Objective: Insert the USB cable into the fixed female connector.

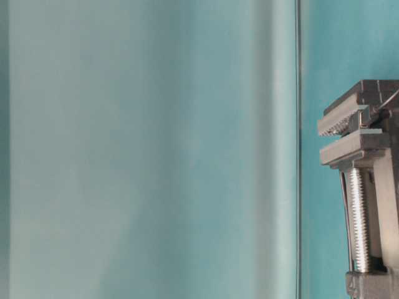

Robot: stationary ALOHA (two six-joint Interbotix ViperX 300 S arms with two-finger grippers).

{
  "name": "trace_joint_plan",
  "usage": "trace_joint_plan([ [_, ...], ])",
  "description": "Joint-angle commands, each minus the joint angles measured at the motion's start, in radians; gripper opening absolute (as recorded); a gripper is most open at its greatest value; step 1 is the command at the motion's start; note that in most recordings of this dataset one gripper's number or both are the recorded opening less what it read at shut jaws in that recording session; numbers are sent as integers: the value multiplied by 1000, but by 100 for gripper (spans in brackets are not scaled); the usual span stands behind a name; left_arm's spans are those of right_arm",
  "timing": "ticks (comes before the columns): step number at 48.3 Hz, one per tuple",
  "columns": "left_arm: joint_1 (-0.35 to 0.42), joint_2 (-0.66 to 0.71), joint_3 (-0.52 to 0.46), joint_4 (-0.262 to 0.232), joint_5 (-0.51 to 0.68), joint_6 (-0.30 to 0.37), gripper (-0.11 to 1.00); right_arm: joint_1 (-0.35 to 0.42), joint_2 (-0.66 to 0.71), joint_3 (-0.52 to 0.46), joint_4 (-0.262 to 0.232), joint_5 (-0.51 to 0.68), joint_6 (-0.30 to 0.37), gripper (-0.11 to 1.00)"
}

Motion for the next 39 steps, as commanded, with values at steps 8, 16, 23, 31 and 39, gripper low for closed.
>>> trace_joint_plan([
  [8,-2,6,-12,3,-9,-9,100,-3,5,-18,-72,54,-2,82],
  [16,-2,6,-12,3,-9,-9,100,-3,3,-21,-127,152,9,82],
  [23,0,6,-12,3,-9,-9,100,-3,-12,-21,-137,156,29,82],
  [31,-2,6,-12,3,-9,-9,100,-5,-25,-21,-138,164,29,82],
  [39,-2,6,-12,3,-9,-9,100,-5,-25,-21,-138,164,29,82],
])
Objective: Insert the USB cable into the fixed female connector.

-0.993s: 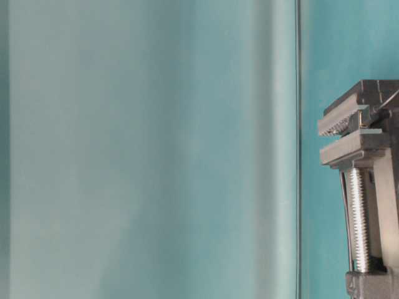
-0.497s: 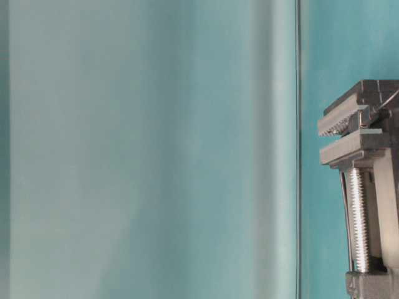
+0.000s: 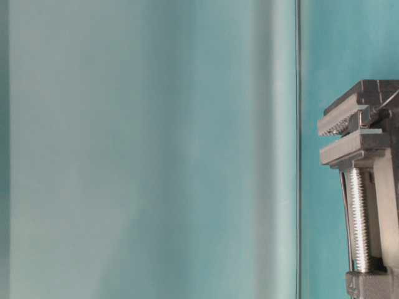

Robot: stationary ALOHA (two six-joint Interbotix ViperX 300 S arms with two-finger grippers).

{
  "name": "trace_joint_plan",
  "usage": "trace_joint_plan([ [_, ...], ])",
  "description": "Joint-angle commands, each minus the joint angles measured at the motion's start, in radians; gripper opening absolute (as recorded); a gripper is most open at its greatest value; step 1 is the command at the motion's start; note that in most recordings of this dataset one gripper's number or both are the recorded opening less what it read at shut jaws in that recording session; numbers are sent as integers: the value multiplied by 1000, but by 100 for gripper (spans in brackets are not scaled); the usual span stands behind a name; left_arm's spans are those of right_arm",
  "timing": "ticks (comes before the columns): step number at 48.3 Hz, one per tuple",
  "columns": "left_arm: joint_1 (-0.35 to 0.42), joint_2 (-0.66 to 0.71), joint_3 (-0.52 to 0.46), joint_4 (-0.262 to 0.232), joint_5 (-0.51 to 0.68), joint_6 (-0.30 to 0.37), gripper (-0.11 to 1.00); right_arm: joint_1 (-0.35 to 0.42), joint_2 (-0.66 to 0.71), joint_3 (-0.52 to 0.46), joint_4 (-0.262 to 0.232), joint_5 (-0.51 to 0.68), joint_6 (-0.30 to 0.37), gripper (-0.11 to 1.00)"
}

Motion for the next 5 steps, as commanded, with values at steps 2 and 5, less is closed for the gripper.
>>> trace_joint_plan([
  [2,-2,6,-12,3,-8,-11,100,-5,5,-21,-2,-3,0,82],
  [5,-3,6,-12,3,-8,-11,100,-5,5,-21,-2,-3,0,82],
])
